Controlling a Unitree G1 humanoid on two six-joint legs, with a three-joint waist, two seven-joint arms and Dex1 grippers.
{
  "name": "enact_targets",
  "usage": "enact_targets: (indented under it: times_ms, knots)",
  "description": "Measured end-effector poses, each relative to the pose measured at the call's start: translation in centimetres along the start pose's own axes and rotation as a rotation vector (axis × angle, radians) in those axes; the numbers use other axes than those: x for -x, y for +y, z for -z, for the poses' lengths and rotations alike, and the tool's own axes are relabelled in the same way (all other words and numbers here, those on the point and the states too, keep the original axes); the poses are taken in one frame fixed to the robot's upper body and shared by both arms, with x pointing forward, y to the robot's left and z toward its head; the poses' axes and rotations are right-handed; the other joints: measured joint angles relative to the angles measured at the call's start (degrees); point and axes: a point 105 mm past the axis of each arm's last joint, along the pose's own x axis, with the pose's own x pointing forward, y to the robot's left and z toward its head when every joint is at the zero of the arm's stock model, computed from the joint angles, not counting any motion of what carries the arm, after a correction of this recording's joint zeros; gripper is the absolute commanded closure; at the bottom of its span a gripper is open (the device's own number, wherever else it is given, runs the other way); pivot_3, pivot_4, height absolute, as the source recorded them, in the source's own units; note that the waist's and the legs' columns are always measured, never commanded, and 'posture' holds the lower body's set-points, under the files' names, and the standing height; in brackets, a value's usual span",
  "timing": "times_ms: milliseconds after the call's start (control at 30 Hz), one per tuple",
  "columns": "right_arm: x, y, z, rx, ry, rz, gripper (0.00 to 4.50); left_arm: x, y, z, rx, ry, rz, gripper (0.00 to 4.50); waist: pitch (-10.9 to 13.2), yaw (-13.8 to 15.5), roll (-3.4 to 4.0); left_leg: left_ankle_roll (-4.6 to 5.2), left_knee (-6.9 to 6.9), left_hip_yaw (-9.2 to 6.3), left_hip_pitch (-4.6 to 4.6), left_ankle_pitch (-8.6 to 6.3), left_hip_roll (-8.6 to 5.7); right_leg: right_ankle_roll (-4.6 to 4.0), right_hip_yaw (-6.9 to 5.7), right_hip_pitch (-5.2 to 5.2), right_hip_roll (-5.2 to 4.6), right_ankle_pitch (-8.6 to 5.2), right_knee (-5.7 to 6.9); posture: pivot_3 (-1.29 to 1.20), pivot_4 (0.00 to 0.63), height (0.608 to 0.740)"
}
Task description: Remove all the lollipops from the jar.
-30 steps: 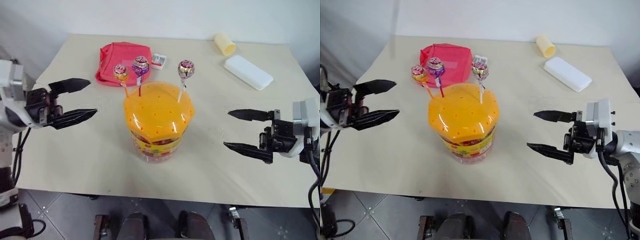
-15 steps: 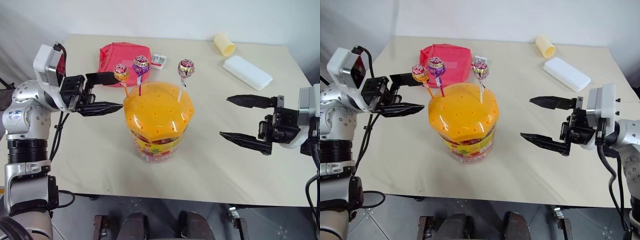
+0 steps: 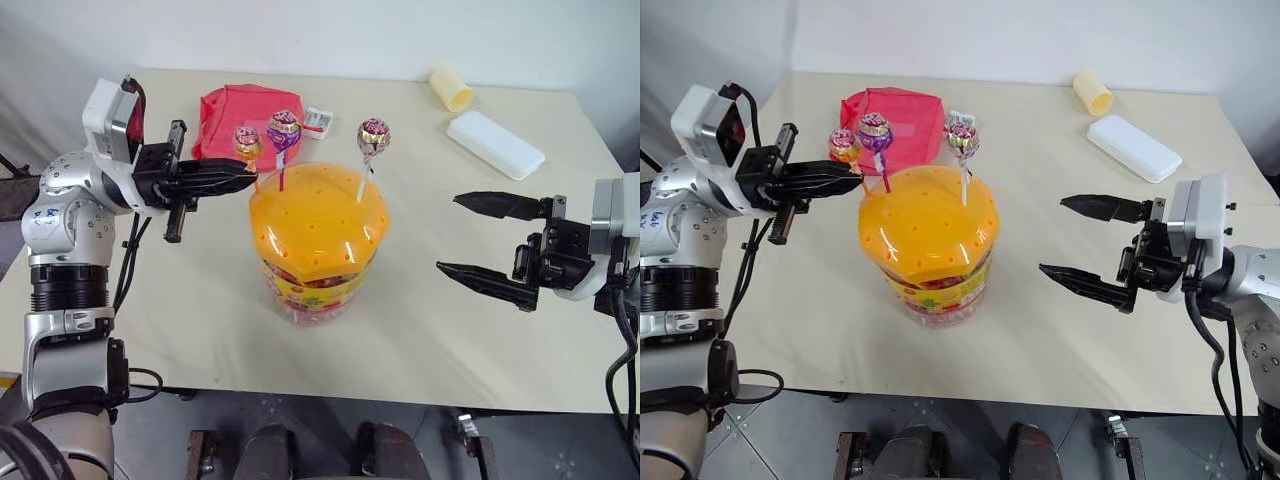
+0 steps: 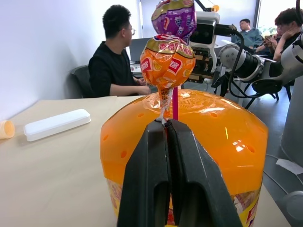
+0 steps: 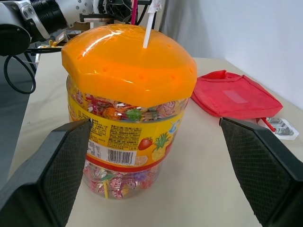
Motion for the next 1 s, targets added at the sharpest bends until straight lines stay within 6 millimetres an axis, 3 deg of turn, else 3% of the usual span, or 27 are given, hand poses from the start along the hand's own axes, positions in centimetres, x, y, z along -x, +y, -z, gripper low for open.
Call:
enact_targets:
  times_ms: [133, 300, 433, 500, 633, 767, 900, 1000]
  knots:
    - [0.1, 0.0, 0.1, 0.002, 0.002, 0.001, 0.0, -0.4, 0.8, -1.2, -0.031, -0.025, -0.013, 4.44, 0.01, 0.0, -0.02, 0.02, 0.01, -0.02, -0.03, -0.01, -0.01, 0.0, -0.02, 0.0, -0.01, 0.0, 0.0, 0.0, 0.15, 0.74]
    - [0.1, -0.1, -0.1, 0.008, -0.003, 0.001, 0.0, -0.4, 2.6, -4.9, -0.141, -0.084, -0.125, 4.44, 0.01, -0.15, -0.02, 0.02, 0.02, -0.02, -0.02, -0.01, -0.01, 0.0, -0.01, 0.0, -0.02, 0.0, 0.01, 0.0, 0.15, 0.74]
    - [0.0, -0.3, -0.5, 0.023, -0.022, -0.015, 0.0, 0.9, 4.3, -6.3, -0.18, -0.07, -0.306, 4.44, 0.01, -0.25, -0.02, 0.02, 0.01, -0.02, -0.01, -0.01, -0.01, 0.0, -0.01, -0.01, -0.02, 0.0, 0.02, 0.0, 0.15, 0.74]
    - [0.0, -0.4, -0.9, 0.037, -0.037, -0.035, 0.0, 2.8, 5.2, -6.0, -0.163, 0.012, -0.467, 4.44, 0.01, -0.5, -0.01, 0.03, -0.02, -0.02, 0.03, -0.01, -0.01, 0.0, 0.01, -0.03, -0.02, 0.0, 0.04, 0.0, 0.15, 0.74]
    - [0.1, -1.1, -0.6, 0.023, -0.038, -0.053, 0.0, 7.5, 6.3, -3.5, -0.042, 0.246, -0.822, 4.44, 0.01, -0.8, -0.02, 0.03, -0.03, -0.04, 0.03, -0.02, 0.0, 0.0, 0.02, -0.03, -0.02, 0.0, 0.07, 0.0, 0.15, 0.74]
    - [-0.4, -1.7, -0.1, 0.016, -0.034, -0.074, 0.0, 13.0, 5.4, -0.1, 0.153, 0.505, -1.162, 4.44, 0.01, -0.83, -0.02, 0.04, -0.03, -0.07, 0.03, -0.02, 0.0, 0.0, 0.05, -0.03, -0.04, 0.0, 0.09, 0.0, 0.15, 0.74]
    - [-1.4, -1.9, 0.1, 0.008, -0.053, -0.117, 0.0, 19.1, 1.1, 4.4, 0.417, 0.824, -1.448, 4.44, 0.01, -0.89, -0.02, 0.02, -0.06, -0.02, 0.04, -0.03, 0.0, 0.0, 0.07, -0.07, -0.04, 0.0, 0.12, 0.0, 0.15, 0.74]
    - [-2.1, -2.1, 0.4, -0.002, -0.062, -0.14, 0.0, 21.2, -1.6, 6.5, 0.555, 0.993, -1.535, 4.44, 0.06, -0.26, -0.11, 0.01, -0.04, 0.0, 0.03, -0.04, -0.01, 0.0, 0.1, -0.07, -0.04, 0.0, 0.11, 0.0, 0.15, 0.74]
